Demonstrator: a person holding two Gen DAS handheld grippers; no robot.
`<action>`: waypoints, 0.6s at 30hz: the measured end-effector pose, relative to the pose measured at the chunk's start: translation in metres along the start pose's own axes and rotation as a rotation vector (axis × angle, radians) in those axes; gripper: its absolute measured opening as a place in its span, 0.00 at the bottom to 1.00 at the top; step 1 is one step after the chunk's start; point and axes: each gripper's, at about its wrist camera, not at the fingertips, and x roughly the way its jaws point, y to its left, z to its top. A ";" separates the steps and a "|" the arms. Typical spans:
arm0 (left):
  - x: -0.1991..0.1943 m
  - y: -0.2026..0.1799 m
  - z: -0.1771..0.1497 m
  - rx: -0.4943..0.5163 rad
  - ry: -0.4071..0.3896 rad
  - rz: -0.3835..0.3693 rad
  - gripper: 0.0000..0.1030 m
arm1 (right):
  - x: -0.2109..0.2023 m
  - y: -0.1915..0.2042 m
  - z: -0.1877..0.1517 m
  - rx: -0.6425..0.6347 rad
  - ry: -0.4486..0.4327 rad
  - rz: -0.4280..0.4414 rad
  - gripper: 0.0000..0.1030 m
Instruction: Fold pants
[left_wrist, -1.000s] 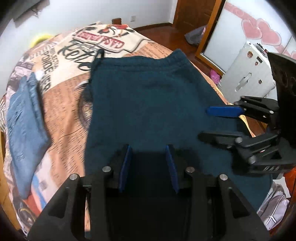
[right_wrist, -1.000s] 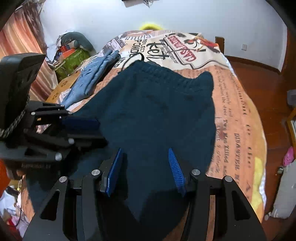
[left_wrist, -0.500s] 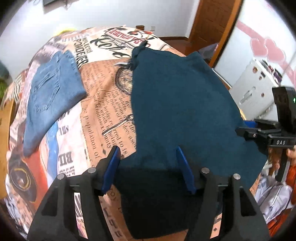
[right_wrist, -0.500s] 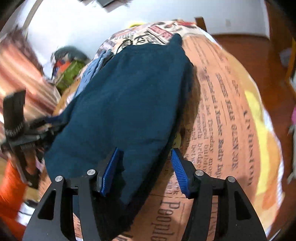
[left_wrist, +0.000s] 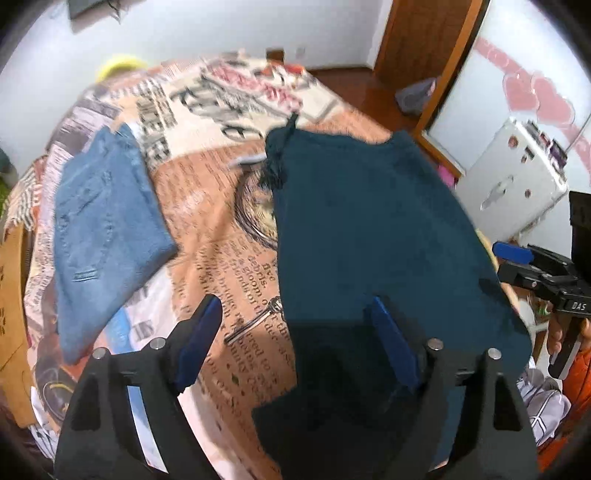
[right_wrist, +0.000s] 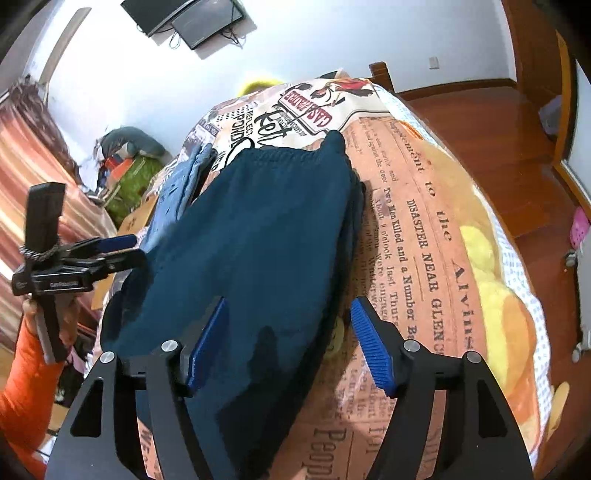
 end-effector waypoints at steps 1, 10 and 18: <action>0.011 0.000 0.002 0.005 0.036 -0.010 0.81 | 0.004 -0.002 -0.001 0.010 0.004 0.002 0.64; 0.062 0.023 0.019 -0.089 0.165 -0.214 0.91 | 0.043 -0.029 0.005 0.094 0.077 0.049 0.71; 0.086 0.023 0.040 -0.066 0.201 -0.273 0.95 | 0.062 -0.035 0.017 0.081 0.104 0.145 0.73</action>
